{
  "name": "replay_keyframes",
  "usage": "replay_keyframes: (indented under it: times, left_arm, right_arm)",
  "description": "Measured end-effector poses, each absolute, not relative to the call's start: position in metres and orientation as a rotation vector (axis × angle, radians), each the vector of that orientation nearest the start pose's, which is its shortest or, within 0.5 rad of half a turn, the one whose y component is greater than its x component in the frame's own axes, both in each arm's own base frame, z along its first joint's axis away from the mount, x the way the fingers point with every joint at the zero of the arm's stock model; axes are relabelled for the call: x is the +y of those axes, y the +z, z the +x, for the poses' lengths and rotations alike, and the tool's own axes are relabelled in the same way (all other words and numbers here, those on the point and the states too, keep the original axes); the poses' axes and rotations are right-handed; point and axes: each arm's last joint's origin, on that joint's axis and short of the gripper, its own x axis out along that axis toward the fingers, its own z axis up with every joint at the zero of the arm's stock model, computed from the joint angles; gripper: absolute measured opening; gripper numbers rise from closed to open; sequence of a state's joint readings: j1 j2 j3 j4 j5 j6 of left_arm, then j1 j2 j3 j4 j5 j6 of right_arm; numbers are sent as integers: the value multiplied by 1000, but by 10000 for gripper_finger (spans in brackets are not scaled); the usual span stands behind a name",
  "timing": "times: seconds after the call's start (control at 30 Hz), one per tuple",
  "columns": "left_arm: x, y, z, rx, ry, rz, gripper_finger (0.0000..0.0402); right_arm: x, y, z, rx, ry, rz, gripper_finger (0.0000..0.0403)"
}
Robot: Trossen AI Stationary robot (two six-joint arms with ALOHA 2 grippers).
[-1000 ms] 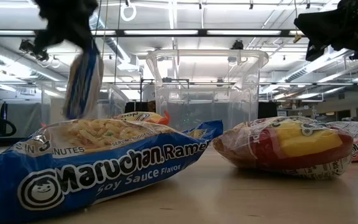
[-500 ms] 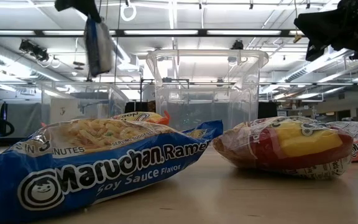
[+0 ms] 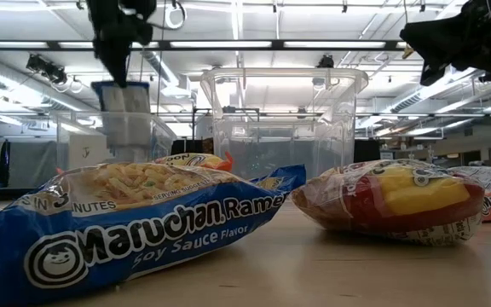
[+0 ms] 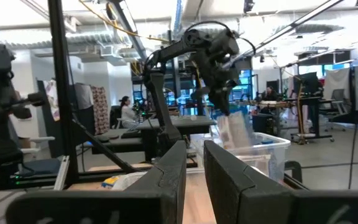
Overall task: Sort Maruchan noodles
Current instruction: Put the blue noodle pack into the top transparent bin
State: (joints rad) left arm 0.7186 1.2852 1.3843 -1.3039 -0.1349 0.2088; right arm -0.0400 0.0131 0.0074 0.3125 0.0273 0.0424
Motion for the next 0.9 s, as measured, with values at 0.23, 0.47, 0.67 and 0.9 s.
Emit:
replay_keyframes:
  times: [0.23, 0.47, 0.67, 0.9]
  left_arm:
    - [175, 321, 187, 1404, 467, -31, 2]
    - [198, 292, 206, 1563, 437, 112, 2]
    - [216, 273, 207, 1645, 424, 104, 3]
    - [231, 266, 204, 1635, 451, 94, 3]
  right_arm:
    - [-5, 195, 93, -308, -70, 42, 64]
    - [-5, 195, 93, -309, -69, 48, 64]
    - [-5, 195, 93, -309, -69, 51, 64]
    - [-5, 195, 93, -309, -68, 51, 64]
